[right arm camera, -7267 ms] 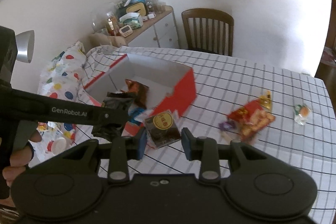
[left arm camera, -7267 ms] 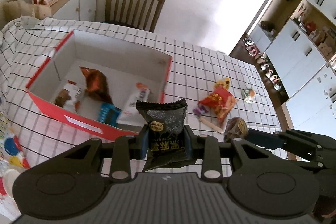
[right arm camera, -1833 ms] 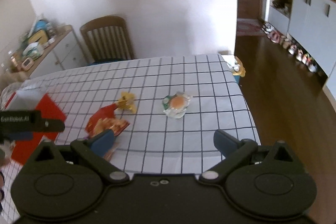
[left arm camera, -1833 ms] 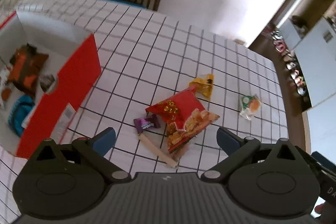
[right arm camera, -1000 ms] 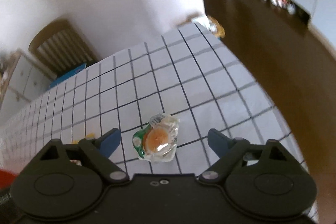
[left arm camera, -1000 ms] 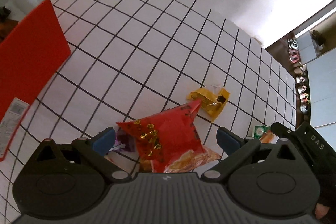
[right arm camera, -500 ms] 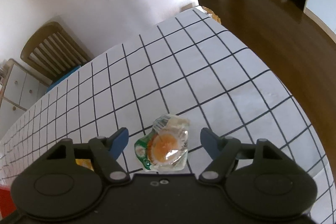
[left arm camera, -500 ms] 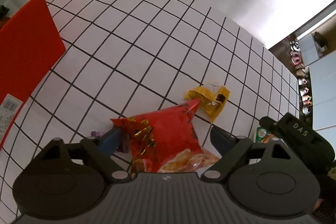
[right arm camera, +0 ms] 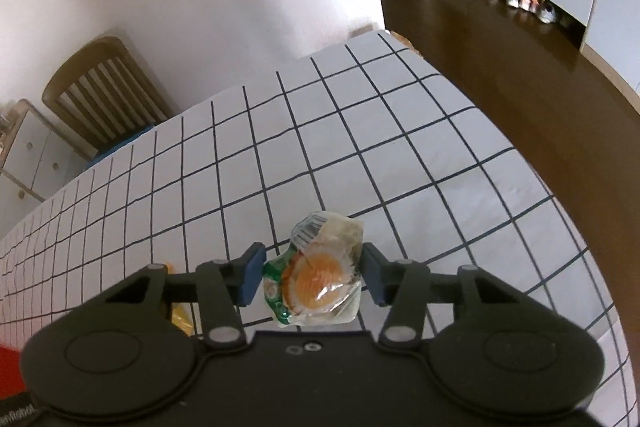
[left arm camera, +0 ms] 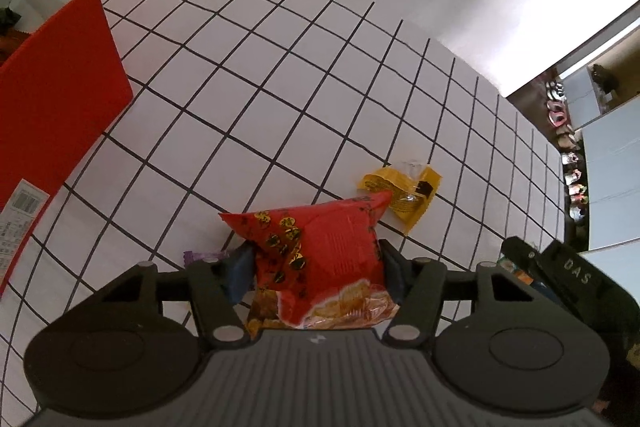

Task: Organize snacks
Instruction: 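Carry chip bag and egg packet over the red box and lower them inside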

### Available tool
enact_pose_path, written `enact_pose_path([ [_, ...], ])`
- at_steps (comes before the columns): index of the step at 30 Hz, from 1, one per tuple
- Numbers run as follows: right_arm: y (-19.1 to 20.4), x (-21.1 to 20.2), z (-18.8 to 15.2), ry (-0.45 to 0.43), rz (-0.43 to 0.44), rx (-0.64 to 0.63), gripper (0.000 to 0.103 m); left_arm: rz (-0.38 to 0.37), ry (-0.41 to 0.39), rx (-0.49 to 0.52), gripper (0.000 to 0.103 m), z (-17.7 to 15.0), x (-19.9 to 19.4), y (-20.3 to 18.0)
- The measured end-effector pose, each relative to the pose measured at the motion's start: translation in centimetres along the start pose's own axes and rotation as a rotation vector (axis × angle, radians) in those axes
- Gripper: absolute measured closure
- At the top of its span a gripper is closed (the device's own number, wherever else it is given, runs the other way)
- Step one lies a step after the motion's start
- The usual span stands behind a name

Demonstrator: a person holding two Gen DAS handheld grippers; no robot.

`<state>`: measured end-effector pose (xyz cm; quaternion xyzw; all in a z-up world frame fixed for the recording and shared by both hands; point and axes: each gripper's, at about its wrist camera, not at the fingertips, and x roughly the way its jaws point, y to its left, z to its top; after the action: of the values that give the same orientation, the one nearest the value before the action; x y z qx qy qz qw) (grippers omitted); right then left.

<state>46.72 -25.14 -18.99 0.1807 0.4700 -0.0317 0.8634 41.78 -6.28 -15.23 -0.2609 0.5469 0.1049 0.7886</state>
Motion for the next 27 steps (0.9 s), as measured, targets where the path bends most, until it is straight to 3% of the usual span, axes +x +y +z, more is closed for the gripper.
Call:
enact_pose_path([
  [12, 0.1, -5.0, -2.2, 0.024, 0.087, -0.109, 0.058, -0.036, -0.018, 0.044, 0.040, -1.3, -3.5, 1.2],
  [27, 2.2, -13.8, -7.3, 0.004, 0.227, -0.327, 0.058, -0.080, -0.061, 0.201, 0.040, -5.7, -10.7, 4.0],
])
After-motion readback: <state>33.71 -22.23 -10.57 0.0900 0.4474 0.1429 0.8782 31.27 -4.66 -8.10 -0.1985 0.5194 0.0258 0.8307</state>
